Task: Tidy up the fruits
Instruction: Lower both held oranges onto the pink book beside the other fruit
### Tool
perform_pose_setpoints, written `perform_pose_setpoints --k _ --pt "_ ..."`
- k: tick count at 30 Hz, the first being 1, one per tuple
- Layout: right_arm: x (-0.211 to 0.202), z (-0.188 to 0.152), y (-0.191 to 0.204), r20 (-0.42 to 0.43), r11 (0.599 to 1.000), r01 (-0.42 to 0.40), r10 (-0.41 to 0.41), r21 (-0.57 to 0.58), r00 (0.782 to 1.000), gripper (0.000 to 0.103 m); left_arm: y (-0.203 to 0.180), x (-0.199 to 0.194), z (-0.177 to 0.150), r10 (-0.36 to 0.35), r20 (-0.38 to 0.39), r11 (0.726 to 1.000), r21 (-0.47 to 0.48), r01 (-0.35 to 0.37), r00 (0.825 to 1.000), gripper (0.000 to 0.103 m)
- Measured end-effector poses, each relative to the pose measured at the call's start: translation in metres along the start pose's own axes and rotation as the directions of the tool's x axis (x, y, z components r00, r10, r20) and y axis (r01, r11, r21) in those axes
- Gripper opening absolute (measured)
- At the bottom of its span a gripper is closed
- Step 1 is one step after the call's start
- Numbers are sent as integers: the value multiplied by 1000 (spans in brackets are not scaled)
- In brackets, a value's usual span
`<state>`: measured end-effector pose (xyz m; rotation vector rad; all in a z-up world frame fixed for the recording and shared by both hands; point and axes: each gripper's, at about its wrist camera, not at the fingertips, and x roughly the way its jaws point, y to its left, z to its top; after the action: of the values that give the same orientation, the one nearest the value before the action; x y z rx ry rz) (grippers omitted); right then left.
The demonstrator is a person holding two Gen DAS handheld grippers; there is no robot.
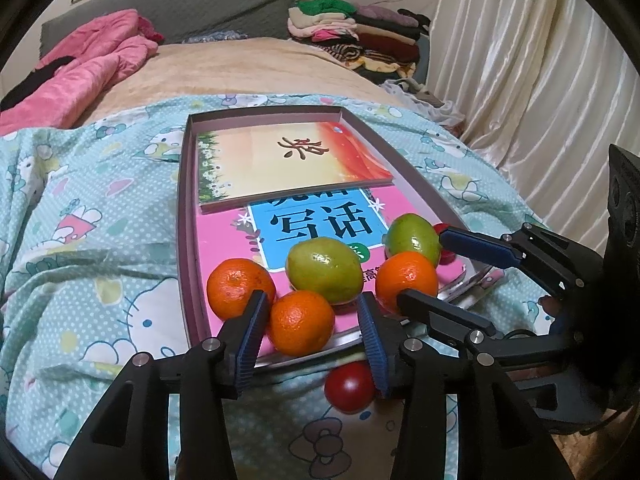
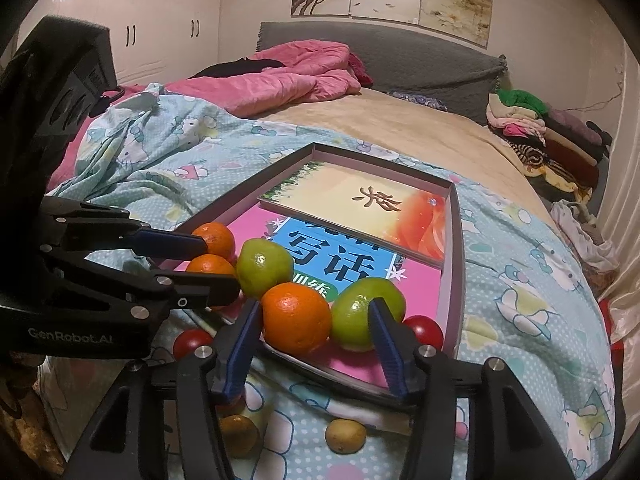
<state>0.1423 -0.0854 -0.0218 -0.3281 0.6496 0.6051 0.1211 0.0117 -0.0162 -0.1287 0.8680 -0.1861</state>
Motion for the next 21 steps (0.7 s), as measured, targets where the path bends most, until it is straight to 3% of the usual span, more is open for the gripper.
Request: perform_pose_setpoints --k 7,21 --pt "1 0 -3 -4 1000 16 -16 9 1000 63 2 -3 1 5 8 1000 -13 -5 1000 53" --pt "3 1 -15 -3 996 16 -16 93 1000 69 8 -9 3 23 37 999 -43 -22 999 66"
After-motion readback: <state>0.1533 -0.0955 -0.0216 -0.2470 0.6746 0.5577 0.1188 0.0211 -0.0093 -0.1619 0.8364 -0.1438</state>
